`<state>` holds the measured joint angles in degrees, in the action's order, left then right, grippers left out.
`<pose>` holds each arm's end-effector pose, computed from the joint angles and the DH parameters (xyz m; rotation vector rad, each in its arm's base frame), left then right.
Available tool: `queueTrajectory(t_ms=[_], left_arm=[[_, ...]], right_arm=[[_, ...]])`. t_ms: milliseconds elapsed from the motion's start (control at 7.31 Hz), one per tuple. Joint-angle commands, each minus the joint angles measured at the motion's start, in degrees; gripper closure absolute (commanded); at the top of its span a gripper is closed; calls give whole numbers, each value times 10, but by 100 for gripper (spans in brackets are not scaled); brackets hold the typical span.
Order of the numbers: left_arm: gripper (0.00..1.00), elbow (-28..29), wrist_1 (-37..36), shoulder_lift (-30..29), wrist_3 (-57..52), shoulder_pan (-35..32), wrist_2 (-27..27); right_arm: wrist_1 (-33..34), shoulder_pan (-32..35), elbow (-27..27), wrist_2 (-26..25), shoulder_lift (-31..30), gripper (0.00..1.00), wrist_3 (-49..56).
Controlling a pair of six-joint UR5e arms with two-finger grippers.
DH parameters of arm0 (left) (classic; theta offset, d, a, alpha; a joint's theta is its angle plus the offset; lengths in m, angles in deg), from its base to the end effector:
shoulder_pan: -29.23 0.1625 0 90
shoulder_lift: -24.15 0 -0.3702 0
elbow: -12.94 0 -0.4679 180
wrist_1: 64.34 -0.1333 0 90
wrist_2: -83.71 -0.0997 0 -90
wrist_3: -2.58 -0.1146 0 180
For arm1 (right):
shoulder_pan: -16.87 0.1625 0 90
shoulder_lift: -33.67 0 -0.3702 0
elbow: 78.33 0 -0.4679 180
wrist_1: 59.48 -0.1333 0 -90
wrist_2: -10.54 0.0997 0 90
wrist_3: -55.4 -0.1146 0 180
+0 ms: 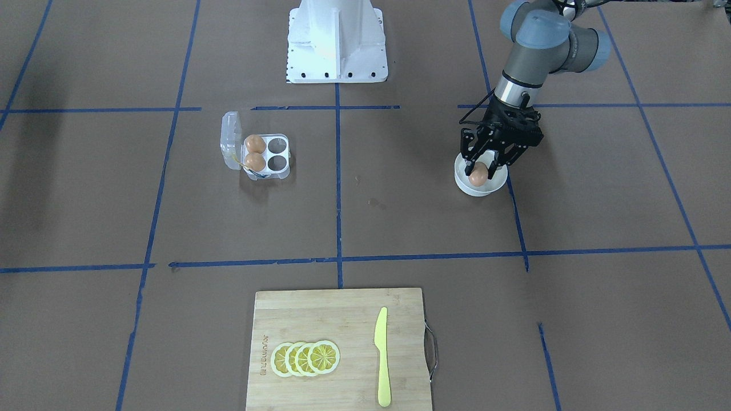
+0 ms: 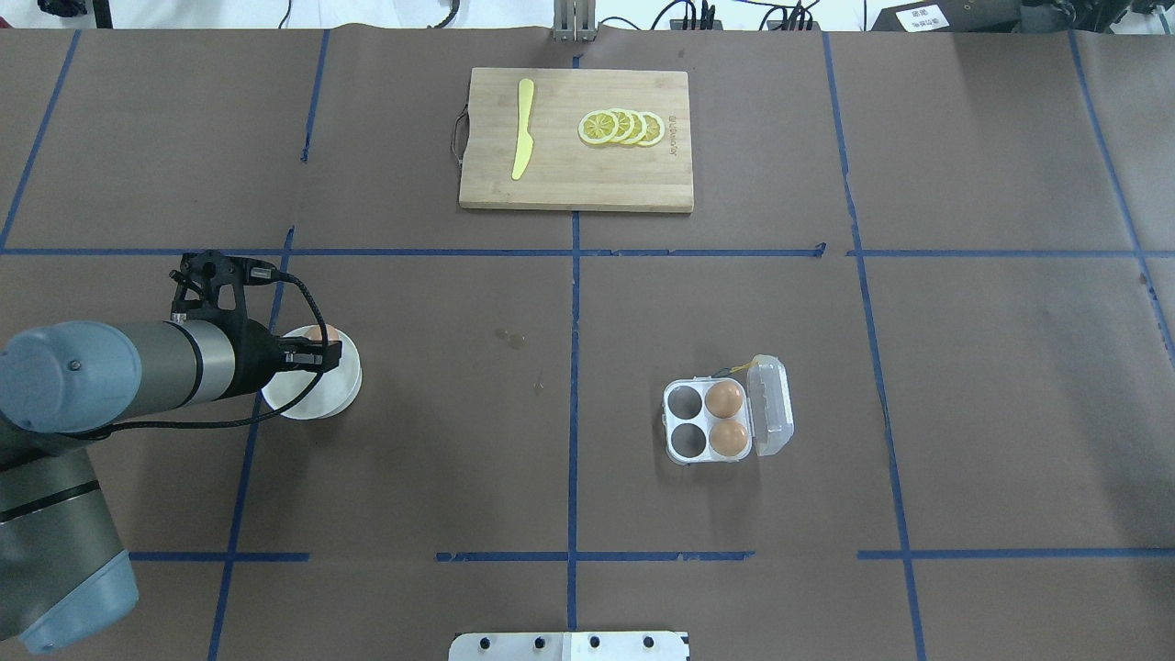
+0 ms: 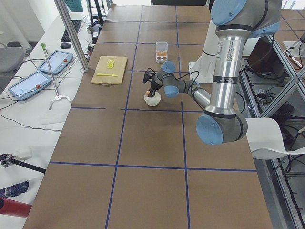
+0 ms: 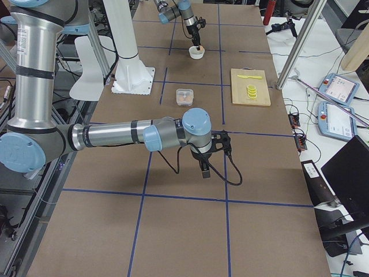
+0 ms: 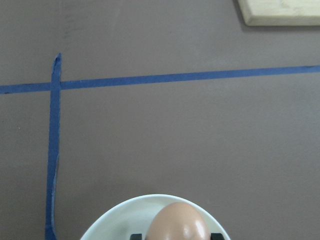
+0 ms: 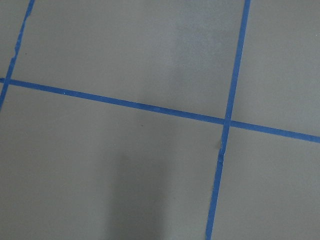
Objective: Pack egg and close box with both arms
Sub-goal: 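Lift the egg with the left gripper and carry it to the egg box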
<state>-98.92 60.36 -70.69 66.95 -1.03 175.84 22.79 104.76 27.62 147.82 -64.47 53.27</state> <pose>0.4511 -0.4126 0.2884 0.4725 0.9624 -0.0530 0.0296 -0.5295 0.5136 0.2251 -0.8289 -0.1116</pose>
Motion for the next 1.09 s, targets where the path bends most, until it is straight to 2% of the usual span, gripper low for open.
queueTrajectory(t_ms=[0,137,274,410,547,684,821,957], left_arm=[[100,-32,11,-7,4,0,-3],[100,-13,69,-38,6,0,-10],[100,21,162,-52,2,5,-27],[100,63,235,-90,0,7,-30],[100,94,250,-144,-27,10,-30],[100,119,285,-189,-119,26,-31],[100,150,345,-198,-132,52,-40],[100,191,399,-224,-209,71,-71]], right_arm=[[0,0,0,0,1,0,-1],[0,0,1,0,2,0,-2],[0,0,2,0,2,0,-2],[0,0,2,0,2,0,-3],[0,0,0,0,3,0,-3],[0,0,0,0,4,0,-3],[0,0,-1,0,5,0,-4],[0,0,-2,0,5,0,-4]])
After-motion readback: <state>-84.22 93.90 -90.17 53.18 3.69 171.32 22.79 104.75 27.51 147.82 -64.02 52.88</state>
